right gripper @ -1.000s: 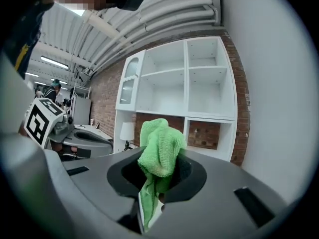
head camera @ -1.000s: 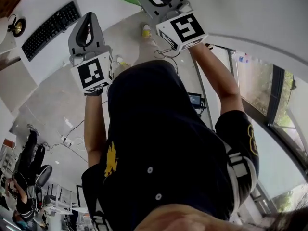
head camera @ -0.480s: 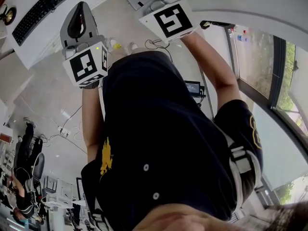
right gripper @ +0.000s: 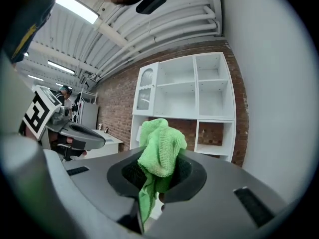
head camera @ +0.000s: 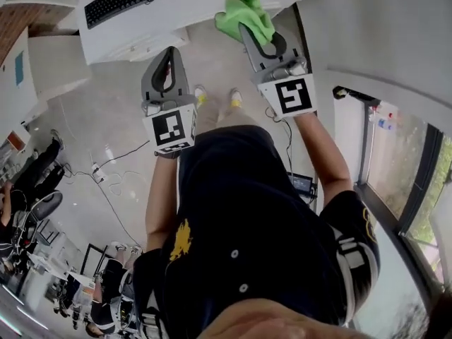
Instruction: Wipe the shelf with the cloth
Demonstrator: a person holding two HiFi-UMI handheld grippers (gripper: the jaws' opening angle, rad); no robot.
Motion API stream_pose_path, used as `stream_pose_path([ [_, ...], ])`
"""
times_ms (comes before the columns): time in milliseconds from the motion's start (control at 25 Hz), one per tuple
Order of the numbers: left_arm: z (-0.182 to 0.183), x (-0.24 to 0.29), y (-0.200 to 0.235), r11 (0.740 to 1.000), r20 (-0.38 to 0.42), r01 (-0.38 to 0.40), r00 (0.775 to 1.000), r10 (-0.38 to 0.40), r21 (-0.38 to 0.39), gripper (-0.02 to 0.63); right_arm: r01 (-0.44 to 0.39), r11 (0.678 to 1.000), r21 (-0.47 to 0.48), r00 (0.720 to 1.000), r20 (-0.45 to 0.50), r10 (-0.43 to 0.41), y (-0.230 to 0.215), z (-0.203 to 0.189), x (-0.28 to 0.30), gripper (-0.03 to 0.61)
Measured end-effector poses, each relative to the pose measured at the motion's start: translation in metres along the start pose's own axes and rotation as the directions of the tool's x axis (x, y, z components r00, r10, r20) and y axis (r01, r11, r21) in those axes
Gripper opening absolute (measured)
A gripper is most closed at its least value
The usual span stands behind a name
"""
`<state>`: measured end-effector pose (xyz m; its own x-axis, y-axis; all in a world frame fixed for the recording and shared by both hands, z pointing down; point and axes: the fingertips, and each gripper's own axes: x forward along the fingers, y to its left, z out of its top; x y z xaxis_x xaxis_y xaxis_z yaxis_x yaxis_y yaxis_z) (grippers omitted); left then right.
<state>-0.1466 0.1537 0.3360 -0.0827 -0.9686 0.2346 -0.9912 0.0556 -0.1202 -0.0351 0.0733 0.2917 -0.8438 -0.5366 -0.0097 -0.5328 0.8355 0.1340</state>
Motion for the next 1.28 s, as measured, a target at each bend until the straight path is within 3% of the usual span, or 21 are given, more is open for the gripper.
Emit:
stream_pose_path([
  [280,-0.010,-0.042,0.092,0.996,0.042,-0.086,0.995,0.087,-0.025,0.015,0.011,1.000,0.011,1.000,-0.016,-0.011,0.070,0.014,0.027,0.047],
  [720,-0.036,-0.093,0.222,0.999,0.108,0.037,0.994,-0.035,-0.017,0.015,0.170,0.985,-0.022,0.985,-0.020,-0.171,0.208,0.049,0.088,0.046],
  [1000,-0.018,-0.087,0.230,0.997,0.144,0.036,0.989,-0.026,-0.067,0.015,0.192,0.980,-0.059,0.981,-0.023,-0.194,0.202,0.058,0.094,0.046],
  [1280,0.012,-0.062,0.206,0.998,0.175,0.040,0.984,-0.032,-0.042,0.015,0.198,0.979,-0.043,0.980,-0.005,-0.199,0.166,0.065,0.096,0.046],
])
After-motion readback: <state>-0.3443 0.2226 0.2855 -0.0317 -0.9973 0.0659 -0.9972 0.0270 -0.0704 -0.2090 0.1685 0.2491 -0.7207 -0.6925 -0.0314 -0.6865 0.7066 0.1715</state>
